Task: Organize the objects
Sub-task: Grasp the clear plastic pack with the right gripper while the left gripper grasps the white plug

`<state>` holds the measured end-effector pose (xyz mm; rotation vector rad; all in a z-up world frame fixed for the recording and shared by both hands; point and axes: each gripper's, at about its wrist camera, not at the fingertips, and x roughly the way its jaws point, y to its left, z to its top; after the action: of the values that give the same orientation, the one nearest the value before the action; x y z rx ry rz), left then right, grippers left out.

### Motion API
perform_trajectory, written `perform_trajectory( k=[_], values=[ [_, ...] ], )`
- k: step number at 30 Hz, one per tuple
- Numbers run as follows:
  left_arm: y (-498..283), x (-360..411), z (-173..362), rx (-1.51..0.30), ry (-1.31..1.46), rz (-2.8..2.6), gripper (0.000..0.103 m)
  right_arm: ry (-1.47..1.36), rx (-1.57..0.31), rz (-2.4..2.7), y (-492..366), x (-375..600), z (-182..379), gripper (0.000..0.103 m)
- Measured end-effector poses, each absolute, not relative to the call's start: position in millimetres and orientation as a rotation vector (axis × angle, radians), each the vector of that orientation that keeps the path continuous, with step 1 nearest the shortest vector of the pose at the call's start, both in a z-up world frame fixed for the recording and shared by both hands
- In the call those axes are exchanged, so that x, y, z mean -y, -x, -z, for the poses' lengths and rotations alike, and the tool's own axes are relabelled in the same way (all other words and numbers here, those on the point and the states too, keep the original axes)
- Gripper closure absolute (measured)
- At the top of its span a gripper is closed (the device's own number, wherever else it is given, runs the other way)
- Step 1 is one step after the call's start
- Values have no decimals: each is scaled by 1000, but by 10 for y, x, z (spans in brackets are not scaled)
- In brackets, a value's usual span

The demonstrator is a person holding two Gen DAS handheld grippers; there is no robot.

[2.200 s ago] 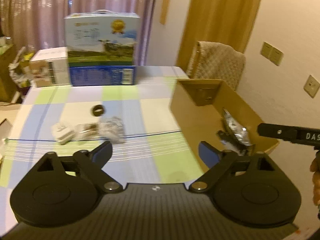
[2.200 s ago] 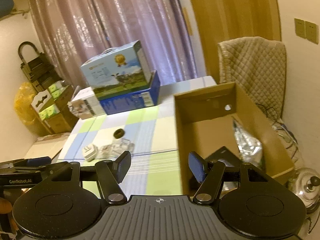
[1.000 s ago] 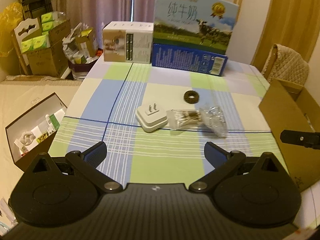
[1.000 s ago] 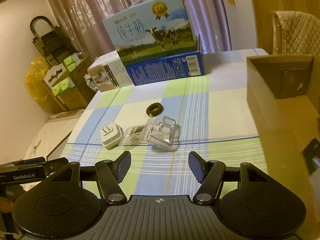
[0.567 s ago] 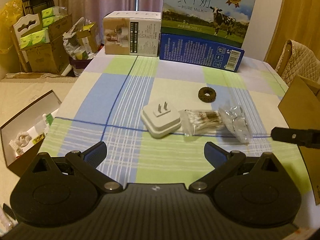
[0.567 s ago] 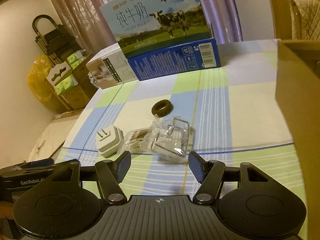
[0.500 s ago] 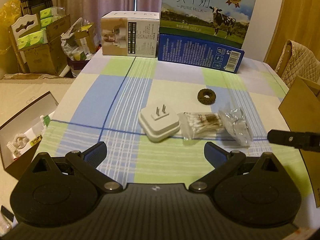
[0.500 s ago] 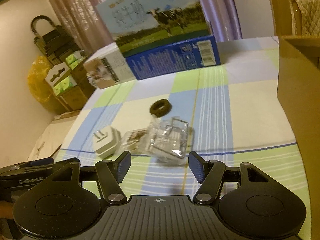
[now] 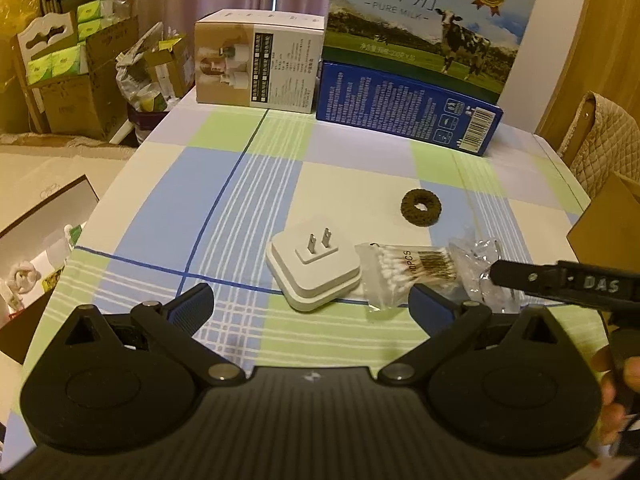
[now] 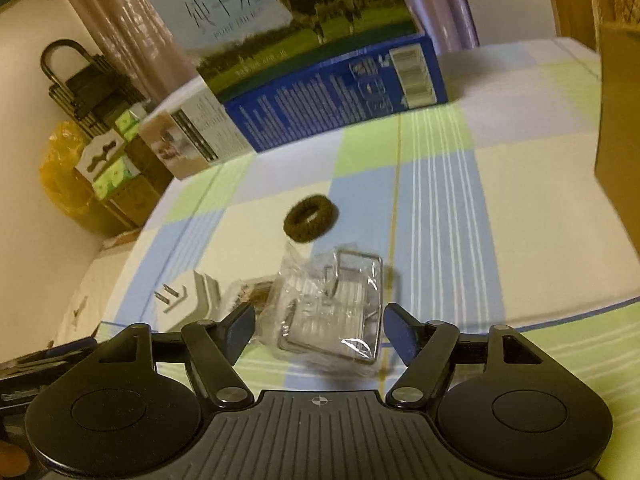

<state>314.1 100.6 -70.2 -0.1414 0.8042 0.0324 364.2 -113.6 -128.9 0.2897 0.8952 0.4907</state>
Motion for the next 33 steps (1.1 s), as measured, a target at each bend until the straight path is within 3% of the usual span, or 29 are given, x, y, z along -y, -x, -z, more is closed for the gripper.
perform_trajectory(
  k=[6,9,13,29,33],
  values=[
    [-3199,-958,728,-810,129,-8,1,-277,-914,-493,-3657,1109,1345,35],
    [-3218,-953,762,-820,124,-9,1,-234,-928,-484,-3622,1053,1346,47],
    [-3218,-984,799,-833,146,-7,1,-172,-918,-473,-3581,1003,1309,52],
    [-3523,-987,966,-812,187,-21,2,-13,-853,-441,-3607,1008,1188,52],
    [-3645,-1004,1050,-820,220,-57,11,-6,-850,-439,-3628,1035,1176,52]
  ],
)
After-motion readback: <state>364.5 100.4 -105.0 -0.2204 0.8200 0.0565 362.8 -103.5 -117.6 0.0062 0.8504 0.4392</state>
